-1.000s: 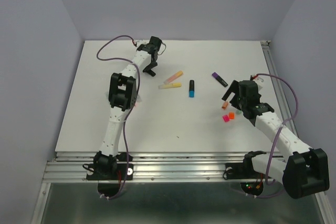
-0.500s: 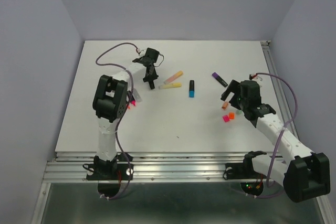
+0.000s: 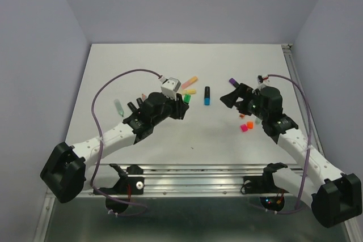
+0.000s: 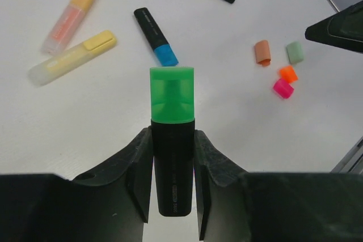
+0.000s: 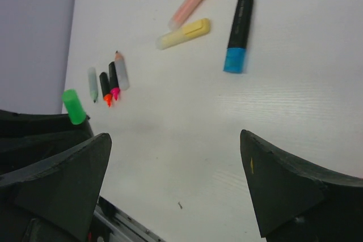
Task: Open the pen caps
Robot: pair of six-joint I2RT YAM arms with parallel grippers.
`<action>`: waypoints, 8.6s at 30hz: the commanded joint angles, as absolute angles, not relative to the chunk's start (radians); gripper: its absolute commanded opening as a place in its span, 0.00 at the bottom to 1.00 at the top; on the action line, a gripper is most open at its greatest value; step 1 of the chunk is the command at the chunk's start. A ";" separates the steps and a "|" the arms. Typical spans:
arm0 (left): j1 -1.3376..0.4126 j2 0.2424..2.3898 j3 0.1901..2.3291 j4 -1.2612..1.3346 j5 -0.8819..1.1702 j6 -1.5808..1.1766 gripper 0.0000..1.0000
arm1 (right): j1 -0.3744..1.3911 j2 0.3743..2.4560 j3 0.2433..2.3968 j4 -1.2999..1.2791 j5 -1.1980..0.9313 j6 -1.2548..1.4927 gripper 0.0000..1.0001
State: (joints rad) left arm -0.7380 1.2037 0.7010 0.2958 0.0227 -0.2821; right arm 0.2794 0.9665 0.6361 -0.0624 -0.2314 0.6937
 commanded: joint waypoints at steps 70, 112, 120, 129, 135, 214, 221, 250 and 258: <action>-1.227 1.065 0.336 0.313 -0.093 -0.724 0.00 | 0.361 1.298 1.161 0.141 0.402 0.696 0.01; -1.244 1.203 0.759 0.357 -0.433 -0.554 0.00 | 0.609 0.954 0.586 0.132 -0.244 0.874 0.57; -1.244 1.219 0.775 0.367 -0.454 -0.546 0.00 | 0.609 0.965 0.588 0.133 -0.282 0.907 0.49; -1.244 1.236 0.801 0.365 -0.480 -0.563 0.00 | 0.611 0.954 0.597 0.115 -0.287 0.922 0.17; -1.244 1.258 0.833 0.333 -0.465 -0.554 0.04 | 0.611 0.948 0.606 0.104 -0.269 0.919 0.01; -1.091 1.043 0.595 0.567 0.104 -0.574 0.91 | 0.334 1.006 0.549 0.632 -0.741 0.957 0.01; -1.054 1.130 0.664 0.620 0.179 -0.575 0.91 | 0.345 1.019 0.522 0.790 -0.790 1.100 0.01; -1.048 1.221 0.744 0.687 0.331 -0.612 0.00 | 0.403 0.993 0.465 0.847 -0.641 1.066 0.01; -1.046 1.103 0.603 0.807 0.273 -0.664 0.00 | 0.403 0.930 0.486 0.715 -0.370 0.910 0.01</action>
State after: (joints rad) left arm -1.0306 1.1954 0.6514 0.7227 0.2333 -0.6514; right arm 0.4366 0.9516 0.4675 0.7818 -0.6689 1.0500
